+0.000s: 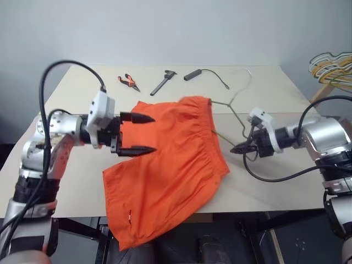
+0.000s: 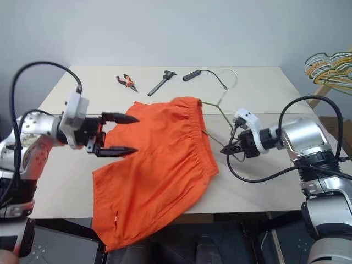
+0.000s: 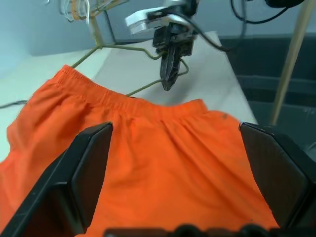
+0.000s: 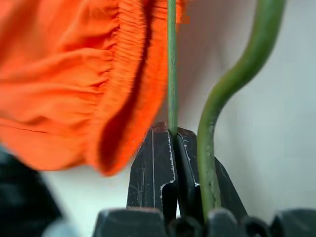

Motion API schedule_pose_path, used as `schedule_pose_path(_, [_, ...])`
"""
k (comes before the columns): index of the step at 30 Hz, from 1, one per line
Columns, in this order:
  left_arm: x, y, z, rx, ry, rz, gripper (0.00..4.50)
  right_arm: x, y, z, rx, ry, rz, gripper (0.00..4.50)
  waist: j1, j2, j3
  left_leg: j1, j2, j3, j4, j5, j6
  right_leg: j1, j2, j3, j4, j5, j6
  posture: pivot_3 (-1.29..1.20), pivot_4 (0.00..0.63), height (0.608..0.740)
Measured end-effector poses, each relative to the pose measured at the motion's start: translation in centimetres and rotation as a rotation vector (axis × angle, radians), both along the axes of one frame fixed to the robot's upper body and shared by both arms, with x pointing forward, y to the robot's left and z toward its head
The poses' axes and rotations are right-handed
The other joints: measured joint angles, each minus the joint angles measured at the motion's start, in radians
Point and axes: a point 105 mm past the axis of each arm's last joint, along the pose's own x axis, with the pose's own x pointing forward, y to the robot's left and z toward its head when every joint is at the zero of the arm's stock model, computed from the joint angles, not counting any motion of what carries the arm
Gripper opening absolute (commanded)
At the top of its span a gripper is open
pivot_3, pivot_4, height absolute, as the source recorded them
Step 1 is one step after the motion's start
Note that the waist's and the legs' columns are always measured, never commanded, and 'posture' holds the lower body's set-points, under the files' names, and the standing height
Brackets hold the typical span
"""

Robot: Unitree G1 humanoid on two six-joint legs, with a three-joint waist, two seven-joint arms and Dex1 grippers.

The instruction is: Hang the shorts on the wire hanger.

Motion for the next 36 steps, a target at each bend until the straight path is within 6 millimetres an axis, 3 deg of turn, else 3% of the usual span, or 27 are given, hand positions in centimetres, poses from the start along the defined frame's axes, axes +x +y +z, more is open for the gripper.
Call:
schedule_pose_path(4, [2.3,1.3,2.5,0.063,-0.122,0.032,4.45,0.5,1.9,2.2,-0.187,-0.219,0.106,0.00,-0.004,0.000,0.000,-0.004,0.000,0.000,0.001,0.001,-0.002,-0.003,0.000,-0.001,0.000,0.000,0.000,-0.06,0.029,0.740])
schedule_pose_path(10, [4.1,2.1,5.5,0.179,-0.261,0.031,4.45,-0.6,5.3,5.3,-0.242,-0.373,0.271,0.00,-0.020,0.000,-0.002,-0.005,0.000,0.000,0.002,0.001,-0.002,-0.002,0.000,-0.002,0.000,0.001,0.001,-0.07,0.021,0.740])
schedule_pose_path(14, [5.3,1.8,4.3,0.320,-0.258,-0.008,4.45,-1.4,6.9,6.1,-0.229,-0.398,0.348,0.00,-0.030,0.000,-0.004,-0.006,0.000,0.000,0.002,0.001,-0.002,-0.002,-0.001,-0.002,0.000,0.001,0.002,-0.07,0.020,0.740])
schedule_pose_path(22, [6.9,0.6,0.5,0.543,-0.187,-0.073,4.45,-1.8,7.8,5.4,-0.238,-0.364,0.409,0.00,-0.041,0.000,-0.004,-0.007,0.000,0.000,0.002,0.001,-0.001,-0.003,-0.001,-0.002,0.002,0.001,0.002,-0.08,0.023,0.740])
schedule_pose_path(25, [7.1,0.2,-0.1,0.596,-0.187,-0.097,3.91,-1.9,8.0,6.0,-0.243,-0.379,0.419,0.00,-0.051,0.000,-0.004,-0.009,0.000,-0.001,0.003,0.001,-0.001,-0.005,-0.001,-0.002,0.003,0.001,0.002,-0.10,0.025,0.740])
schedule_pose_path(36, [7.0,0.2,-1.1,0.607,-0.154,-0.115,0.36,-1.8,7.9,5.5,-0.259,-0.342,0.400,0.00,-0.080,0.000,-0.004,-0.017,0.000,0.000,0.010,0.001,-0.001,-0.015,-0.001,0.000,0.013,0.001,0.002,-0.11,0.040,0.740])
